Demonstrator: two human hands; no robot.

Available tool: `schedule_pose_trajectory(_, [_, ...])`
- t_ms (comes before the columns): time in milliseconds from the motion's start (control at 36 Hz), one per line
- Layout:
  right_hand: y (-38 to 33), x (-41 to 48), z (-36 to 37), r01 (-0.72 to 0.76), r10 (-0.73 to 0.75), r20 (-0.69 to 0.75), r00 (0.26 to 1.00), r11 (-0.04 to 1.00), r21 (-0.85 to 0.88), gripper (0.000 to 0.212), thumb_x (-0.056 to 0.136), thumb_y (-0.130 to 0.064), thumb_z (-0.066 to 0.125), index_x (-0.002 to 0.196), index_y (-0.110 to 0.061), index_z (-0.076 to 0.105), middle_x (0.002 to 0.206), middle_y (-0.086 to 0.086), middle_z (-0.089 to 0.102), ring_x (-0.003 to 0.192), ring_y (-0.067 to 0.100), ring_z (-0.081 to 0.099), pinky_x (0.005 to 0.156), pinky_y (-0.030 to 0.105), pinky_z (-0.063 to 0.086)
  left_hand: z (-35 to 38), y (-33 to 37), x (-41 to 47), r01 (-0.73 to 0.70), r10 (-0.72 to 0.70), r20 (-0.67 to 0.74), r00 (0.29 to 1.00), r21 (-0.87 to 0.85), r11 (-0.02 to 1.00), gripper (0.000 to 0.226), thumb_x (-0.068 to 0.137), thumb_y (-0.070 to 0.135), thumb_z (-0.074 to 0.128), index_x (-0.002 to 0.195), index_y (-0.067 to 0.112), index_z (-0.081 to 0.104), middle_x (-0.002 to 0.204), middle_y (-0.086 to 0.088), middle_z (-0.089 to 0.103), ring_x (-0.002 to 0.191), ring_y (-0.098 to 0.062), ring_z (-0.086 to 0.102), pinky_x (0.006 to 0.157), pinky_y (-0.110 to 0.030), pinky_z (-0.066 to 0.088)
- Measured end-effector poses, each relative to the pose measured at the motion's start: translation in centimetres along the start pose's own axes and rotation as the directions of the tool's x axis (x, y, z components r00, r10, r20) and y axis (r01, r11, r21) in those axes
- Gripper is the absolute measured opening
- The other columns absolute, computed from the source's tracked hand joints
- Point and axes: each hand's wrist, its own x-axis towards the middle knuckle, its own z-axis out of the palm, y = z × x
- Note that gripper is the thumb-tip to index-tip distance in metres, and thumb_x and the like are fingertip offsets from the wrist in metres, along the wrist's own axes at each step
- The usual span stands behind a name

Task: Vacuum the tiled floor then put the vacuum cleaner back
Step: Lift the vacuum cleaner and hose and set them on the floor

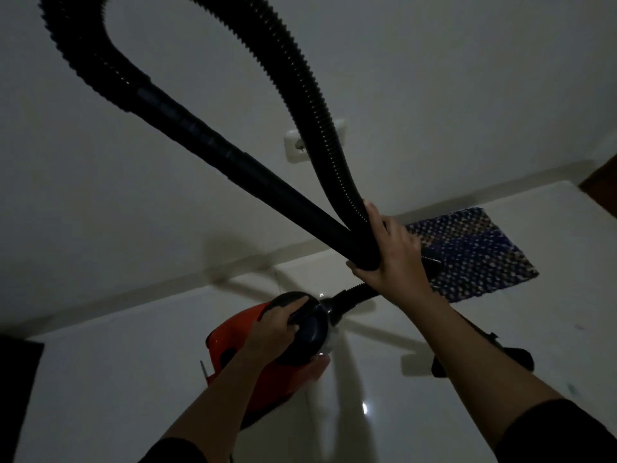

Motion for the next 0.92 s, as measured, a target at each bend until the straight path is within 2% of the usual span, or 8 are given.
schedule_pose_trajectory(56, [0.4, -0.3, 3.2, 0.021, -0.021, 0.022, 1.0, 1.0, -0.015, 0.105, 0.069, -0.036, 0.077, 0.144, -0.039, 0.003, 0.117, 0.011, 0.054, 0.101, 0.031, 0.056, 0.084, 0.05, 0.042, 1.2, -2.4, 1.3, -0.014, 0.014, 0.001, 1.0, -0.029, 0.999, 0.064, 0.09, 0.005, 0.049, 0.146, 0.034, 0.035, 0.137, -0.007, 0.053, 0.118, -0.022, 0.053, 0.099, -0.035, 0.046])
schedule_pose_trajectory(167, [1.8, -0.7, 9.0, 0.076, -0.075, 0.045, 0.996, 0.997, -0.022, 0.107, 0.069, -0.039, 0.076, 0.148, -0.037, 0.004, 0.117, 0.011, 0.052, 0.101, 0.033, 0.055, 0.083, 0.047, 0.043, 4.0, -6.4, 4.4, -0.079, 0.079, -0.008, 0.997, -0.016, 0.997, 0.062, 0.093, 0.006, 0.052, 0.145, 0.035, 0.035, 0.143, -0.005, 0.048, 0.127, -0.021, 0.048, 0.101, -0.028, 0.038])
schedule_pose_trajectory(278, [3.2, -1.0, 14.0, 0.125, -0.123, 0.08, 0.989, 0.992, -0.01, 0.11, 0.069, -0.044, 0.075, 0.15, -0.038, 0.001, 0.12, 0.01, 0.051, 0.102, 0.031, 0.054, 0.087, 0.052, 0.046, 6.5, -10.1, 7.4, -0.104, 0.105, -0.003, 0.995, 0.009, 0.994, 0.065, 0.092, 0.01, 0.055, 0.143, 0.044, 0.034, 0.144, -0.003, 0.047, 0.131, -0.025, 0.044, 0.109, -0.05, 0.035])
schedule_pose_trajectory(417, [4.8, -2.2, 18.9, 0.132, -0.132, 0.047, 0.99, 0.991, -0.005, 0.111, 0.067, -0.05, 0.073, 0.149, -0.041, -0.001, 0.118, 0.009, 0.052, 0.102, 0.031, 0.055, 0.085, 0.053, 0.047, 8.9, -13.2, 10.0, -0.146, 0.148, -0.015, 0.989, 0.067, 0.987, 0.066, 0.092, 0.013, 0.054, 0.143, 0.049, 0.029, 0.15, -0.001, 0.04, 0.138, -0.026, 0.037, 0.111, -0.053, 0.032])
schedule_pose_trajectory(472, [5.5, -2.5, 20.2, 0.127, -0.128, 0.016, 0.992, 0.992, 0.022, 0.113, 0.067, -0.051, 0.074, 0.149, -0.043, -0.003, 0.119, 0.007, 0.052, 0.103, 0.03, 0.055, 0.086, 0.053, 0.048, 9.4, -14.2, 10.7, -0.175, 0.176, -0.001, 0.984, 0.08, 0.981, 0.066, 0.093, 0.013, 0.055, 0.143, 0.048, 0.029, 0.152, 0.0, 0.038, 0.138, -0.026, 0.037, 0.112, -0.048, 0.033])
schedule_pose_trajectory(556, [6.2, -2.8, 21.2, 0.13, -0.129, -0.008, 0.992, 0.988, 0.081, 0.113, 0.067, -0.05, 0.074, 0.147, -0.05, -0.006, 0.118, 0.005, 0.051, 0.105, 0.027, 0.055, 0.087, 0.053, 0.048, 10.0, -15.2, 11.4, -0.214, 0.211, 0.042, 0.977, 0.09, 0.973, 0.064, 0.094, 0.013, 0.055, 0.147, 0.039, 0.03, 0.151, 0.0, 0.04, 0.135, -0.022, 0.042, 0.107, -0.031, 0.038])
schedule_pose_trajectory(750, [6.0, -3.6, 22.9, 0.12, -0.12, -0.023, 0.993, 0.993, 0.021, 0.106, 0.06, -0.068, 0.055, 0.141, -0.058, -0.013, 0.115, 0.005, 0.053, 0.102, 0.026, 0.056, 0.085, 0.051, 0.048, 10.6, -18.3, 12.1, -0.208, 0.207, 0.066, 0.976, 0.001, 0.978, 0.066, 0.093, 0.018, 0.055, 0.144, 0.048, 0.027, 0.151, 0.0, 0.041, 0.133, -0.02, 0.044, 0.108, -0.035, 0.04])
schedule_pose_trajectory(917, [5.0, -3.4, 23.9, 0.12, -0.121, -0.043, 0.992, 0.993, -0.014, 0.108, 0.061, -0.066, 0.058, 0.144, -0.049, -0.009, 0.116, 0.007, 0.054, 0.102, 0.028, 0.056, 0.085, 0.051, 0.049, 10.9, -18.8, 12.1, -0.224, 0.225, 0.02, 0.974, -0.051, 0.973, 0.062, 0.095, 0.012, 0.052, 0.147, 0.038, 0.03, 0.15, 0.0, 0.042, 0.134, -0.019, 0.042, 0.102, -0.023, 0.036])
